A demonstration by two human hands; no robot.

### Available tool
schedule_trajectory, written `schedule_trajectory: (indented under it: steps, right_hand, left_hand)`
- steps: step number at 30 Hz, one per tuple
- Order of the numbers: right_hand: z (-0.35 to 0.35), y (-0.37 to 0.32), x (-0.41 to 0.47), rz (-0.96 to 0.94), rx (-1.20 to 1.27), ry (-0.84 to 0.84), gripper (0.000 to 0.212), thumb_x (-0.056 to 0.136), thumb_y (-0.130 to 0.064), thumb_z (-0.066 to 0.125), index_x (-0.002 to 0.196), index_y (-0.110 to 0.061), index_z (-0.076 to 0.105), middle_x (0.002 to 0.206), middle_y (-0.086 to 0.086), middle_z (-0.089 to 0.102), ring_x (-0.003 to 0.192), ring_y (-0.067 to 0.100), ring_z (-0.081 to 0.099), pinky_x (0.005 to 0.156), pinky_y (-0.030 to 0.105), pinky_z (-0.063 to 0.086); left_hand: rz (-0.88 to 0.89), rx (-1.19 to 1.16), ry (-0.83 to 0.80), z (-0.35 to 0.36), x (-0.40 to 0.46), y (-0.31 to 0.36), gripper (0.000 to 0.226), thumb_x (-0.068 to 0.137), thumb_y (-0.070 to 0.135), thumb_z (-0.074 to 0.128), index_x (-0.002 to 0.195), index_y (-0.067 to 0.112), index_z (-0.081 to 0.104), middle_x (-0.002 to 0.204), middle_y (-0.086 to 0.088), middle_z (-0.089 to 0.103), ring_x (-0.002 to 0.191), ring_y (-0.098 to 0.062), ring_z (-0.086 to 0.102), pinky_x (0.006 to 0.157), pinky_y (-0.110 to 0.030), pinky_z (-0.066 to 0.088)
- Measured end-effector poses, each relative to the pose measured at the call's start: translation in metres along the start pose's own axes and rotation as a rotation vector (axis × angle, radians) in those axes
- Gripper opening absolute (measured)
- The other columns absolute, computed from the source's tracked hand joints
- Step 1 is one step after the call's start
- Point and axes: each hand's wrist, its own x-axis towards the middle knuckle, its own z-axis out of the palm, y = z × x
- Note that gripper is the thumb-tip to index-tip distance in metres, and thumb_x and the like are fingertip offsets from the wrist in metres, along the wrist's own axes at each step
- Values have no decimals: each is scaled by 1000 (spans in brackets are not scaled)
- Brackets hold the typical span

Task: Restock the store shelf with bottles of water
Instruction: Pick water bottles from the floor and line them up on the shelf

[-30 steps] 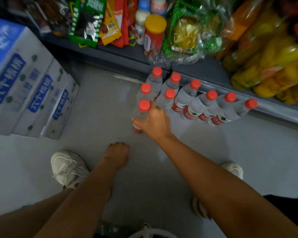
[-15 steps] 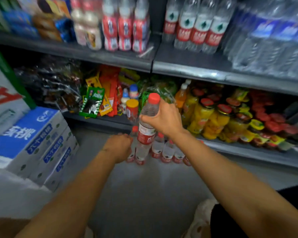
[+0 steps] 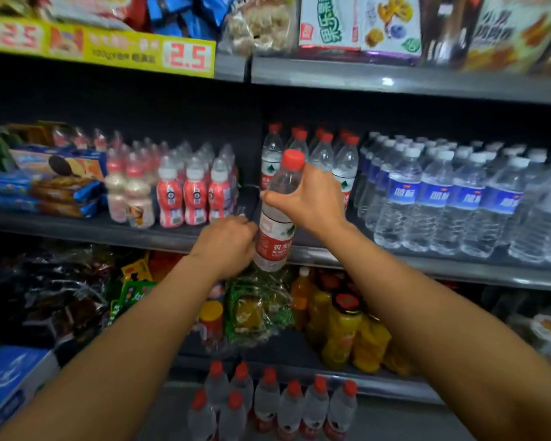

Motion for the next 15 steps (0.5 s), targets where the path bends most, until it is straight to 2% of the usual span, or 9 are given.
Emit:
schedule_trajectory:
  steps: [6, 15]
  right_hand:
    - [31, 6, 79, 18, -64, 71, 55, 64, -59, 72, 90, -13, 59, 84, 3, 64, 82, 23, 59, 59, 31, 39]
    - [91, 32, 153, 143, -113, 82, 57, 69, -54, 73, 95, -5, 59, 95, 10, 65, 92, 31, 62, 64, 32, 43]
  left_hand:
    - [0, -17, 30, 16, 58, -35, 32, 93, 30, 48, 118, 12, 56, 116, -8, 56, 109, -27, 53, 85, -37, 44]
    - [6, -47, -26, 68, 107, -51, 34, 94, 30, 46, 121, 12, 55, 118, -7, 56, 111, -26, 51, 88, -37, 43]
